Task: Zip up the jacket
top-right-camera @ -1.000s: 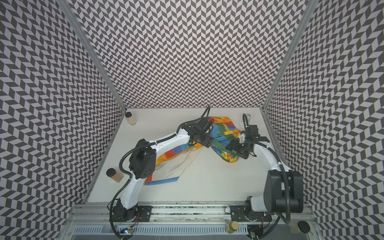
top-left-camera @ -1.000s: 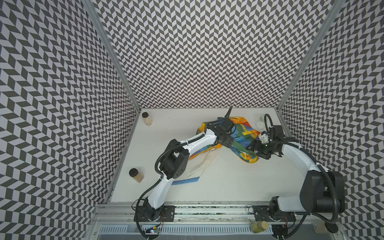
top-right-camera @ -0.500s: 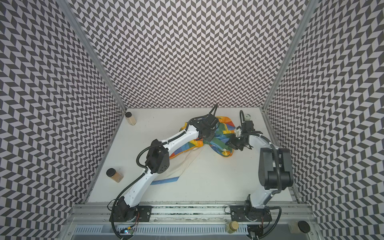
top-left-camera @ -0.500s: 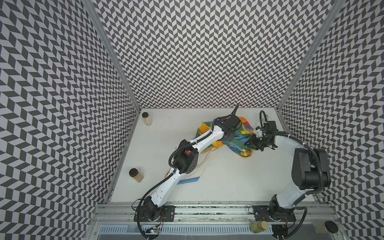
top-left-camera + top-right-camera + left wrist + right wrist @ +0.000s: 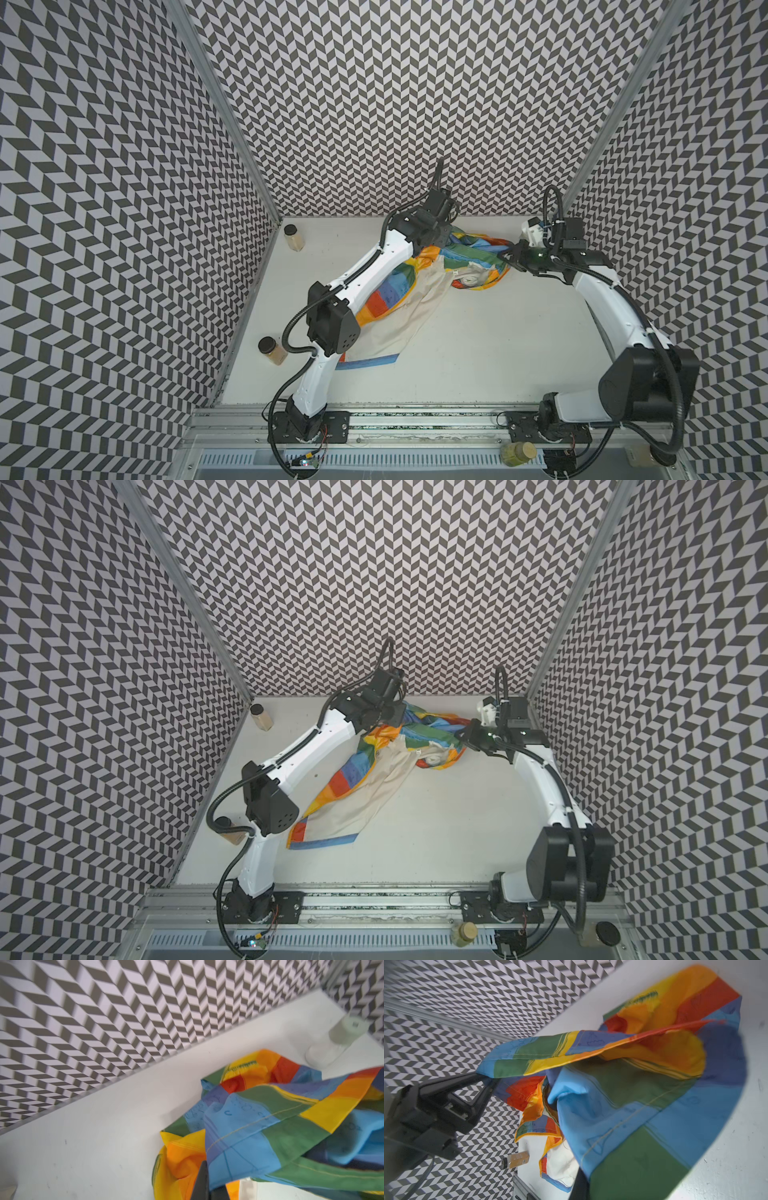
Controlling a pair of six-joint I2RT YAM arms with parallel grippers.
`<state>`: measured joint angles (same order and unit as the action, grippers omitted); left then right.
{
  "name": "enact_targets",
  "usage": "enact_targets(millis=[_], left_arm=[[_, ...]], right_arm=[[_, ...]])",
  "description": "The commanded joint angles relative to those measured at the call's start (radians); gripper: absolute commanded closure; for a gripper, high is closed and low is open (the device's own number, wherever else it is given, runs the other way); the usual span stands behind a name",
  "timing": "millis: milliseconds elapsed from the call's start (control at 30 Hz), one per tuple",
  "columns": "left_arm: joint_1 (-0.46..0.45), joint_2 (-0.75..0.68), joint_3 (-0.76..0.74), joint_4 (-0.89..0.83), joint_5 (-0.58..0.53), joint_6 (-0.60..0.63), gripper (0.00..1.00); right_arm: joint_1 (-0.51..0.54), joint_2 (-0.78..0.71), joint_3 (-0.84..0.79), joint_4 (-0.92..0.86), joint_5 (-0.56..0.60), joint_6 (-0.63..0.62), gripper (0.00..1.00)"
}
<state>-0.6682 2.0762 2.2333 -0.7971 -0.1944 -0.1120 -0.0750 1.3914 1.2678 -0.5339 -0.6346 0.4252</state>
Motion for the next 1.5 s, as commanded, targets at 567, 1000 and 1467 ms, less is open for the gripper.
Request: enact_targets(millis=[567,1000,1467], left_arm=[[0.188,-0.240,-0.017,0.157,-0.207,-0.116,1.00],[0.426,0.244,0.379,-0.171,-0.085,-0.251,1.00],[0.509,-0.008,-0.017,-0.027,0.195,-0.408,0.28]], right_arm=[[0.105,0.047,0.600,0.063,-0.061,0.205,1.00],[0.294,0.702,1.067,-0.322,0.188,0.098,0.77],[0.307,0.434,0.736,-0.295,0.251,-0.045,0.31]])
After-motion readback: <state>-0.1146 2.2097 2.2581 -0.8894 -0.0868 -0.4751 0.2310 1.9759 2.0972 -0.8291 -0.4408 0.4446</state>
